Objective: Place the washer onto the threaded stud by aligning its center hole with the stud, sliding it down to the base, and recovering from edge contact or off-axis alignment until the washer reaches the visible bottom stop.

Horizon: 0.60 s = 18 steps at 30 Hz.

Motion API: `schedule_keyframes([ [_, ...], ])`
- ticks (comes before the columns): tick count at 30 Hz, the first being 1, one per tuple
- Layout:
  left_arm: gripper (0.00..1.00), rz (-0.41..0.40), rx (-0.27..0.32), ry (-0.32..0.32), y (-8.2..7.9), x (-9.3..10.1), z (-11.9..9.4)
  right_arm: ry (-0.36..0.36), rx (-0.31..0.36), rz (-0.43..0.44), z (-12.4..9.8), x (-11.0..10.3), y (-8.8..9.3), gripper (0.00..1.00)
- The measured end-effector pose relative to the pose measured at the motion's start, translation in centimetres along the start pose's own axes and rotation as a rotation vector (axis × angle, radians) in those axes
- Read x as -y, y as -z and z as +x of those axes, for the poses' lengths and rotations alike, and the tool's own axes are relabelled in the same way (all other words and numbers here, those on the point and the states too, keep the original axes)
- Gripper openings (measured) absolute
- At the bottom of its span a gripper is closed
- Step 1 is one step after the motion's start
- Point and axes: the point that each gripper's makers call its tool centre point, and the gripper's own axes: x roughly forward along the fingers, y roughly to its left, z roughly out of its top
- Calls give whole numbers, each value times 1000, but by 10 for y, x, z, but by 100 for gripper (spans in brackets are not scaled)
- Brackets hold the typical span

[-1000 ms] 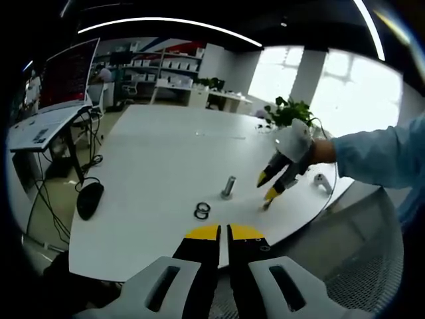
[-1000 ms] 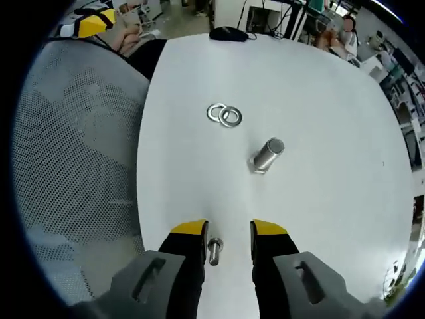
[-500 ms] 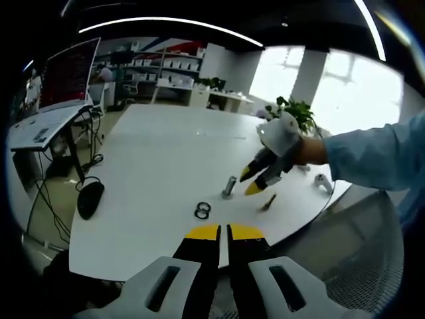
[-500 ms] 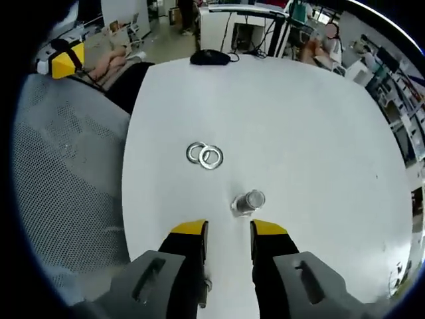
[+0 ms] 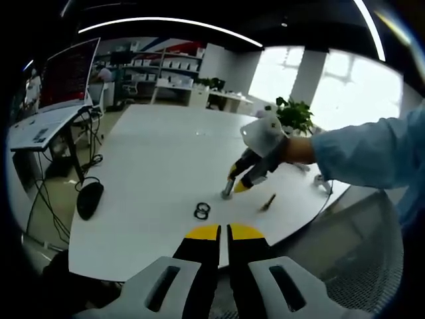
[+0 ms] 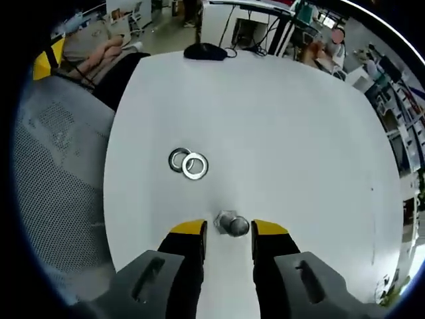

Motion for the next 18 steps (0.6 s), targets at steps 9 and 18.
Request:
schedule_keyframes([
  [9,1,-2,3,-1,0,0,0,-6,-18,-53,6,-5,-8,17],
  [18,1,2,1,3,0,0,0,2,-38,-79,8,-11,-2,17],
])
